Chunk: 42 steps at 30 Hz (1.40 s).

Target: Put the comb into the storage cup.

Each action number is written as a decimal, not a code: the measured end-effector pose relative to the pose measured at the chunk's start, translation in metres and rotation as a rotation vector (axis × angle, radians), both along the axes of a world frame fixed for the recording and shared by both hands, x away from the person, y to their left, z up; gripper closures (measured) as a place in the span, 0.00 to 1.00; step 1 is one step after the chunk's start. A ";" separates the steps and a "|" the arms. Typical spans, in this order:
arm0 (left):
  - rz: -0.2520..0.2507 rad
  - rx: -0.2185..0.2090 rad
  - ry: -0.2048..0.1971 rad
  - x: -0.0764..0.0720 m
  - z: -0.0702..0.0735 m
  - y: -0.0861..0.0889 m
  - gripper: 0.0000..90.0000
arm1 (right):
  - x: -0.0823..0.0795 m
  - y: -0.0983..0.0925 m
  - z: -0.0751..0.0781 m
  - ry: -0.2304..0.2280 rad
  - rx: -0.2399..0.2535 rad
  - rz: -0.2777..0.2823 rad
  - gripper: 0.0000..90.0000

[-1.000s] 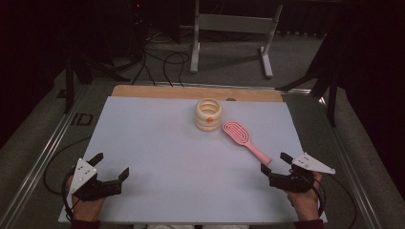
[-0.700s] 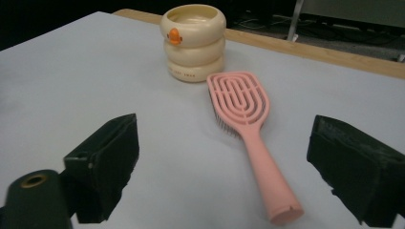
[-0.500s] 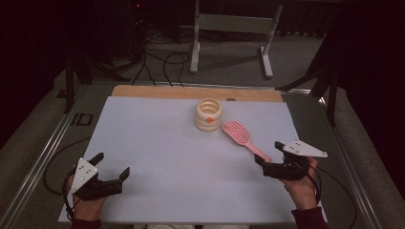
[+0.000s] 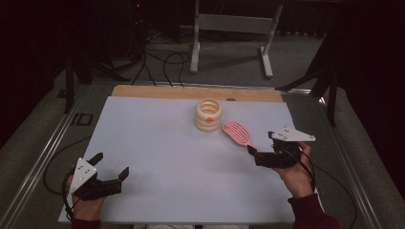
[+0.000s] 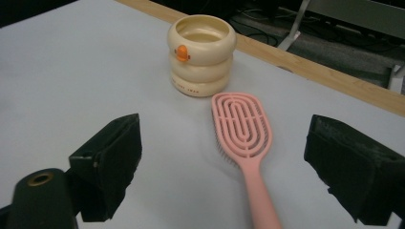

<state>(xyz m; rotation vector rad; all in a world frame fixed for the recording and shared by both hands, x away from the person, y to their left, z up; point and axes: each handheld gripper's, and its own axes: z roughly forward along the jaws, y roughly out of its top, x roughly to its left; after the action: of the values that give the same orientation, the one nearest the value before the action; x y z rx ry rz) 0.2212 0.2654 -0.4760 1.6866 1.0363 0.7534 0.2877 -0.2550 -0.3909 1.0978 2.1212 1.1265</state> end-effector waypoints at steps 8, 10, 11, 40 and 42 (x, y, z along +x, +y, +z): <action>0.002 0.000 0.002 0.000 0.000 0.001 0.00 | 0.015 0.009 0.004 0.026 -0.084 0.011 0.15; 0.003 0.000 0.003 0.000 0.000 0.001 0.00 | 0.017 0.011 0.006 0.034 -0.099 0.010 0.15; 0.002 0.001 0.003 0.000 0.000 0.001 0.00 | 0.019 0.013 0.007 0.039 -0.099 0.011 0.15; 0.000 0.001 0.002 0.000 0.000 0.000 0.00 | 0.069 0.021 -0.003 0.151 -0.216 0.064 0.14; 0.000 0.001 0.003 0.000 0.000 0.000 0.00 | 0.074 0.020 -0.006 0.168 -0.226 0.061 0.14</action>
<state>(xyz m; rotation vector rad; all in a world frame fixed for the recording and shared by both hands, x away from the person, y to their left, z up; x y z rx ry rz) 0.2214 0.2658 -0.4759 1.6887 1.0377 0.7515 0.3622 -0.2347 -0.3967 1.0596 2.3593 0.8194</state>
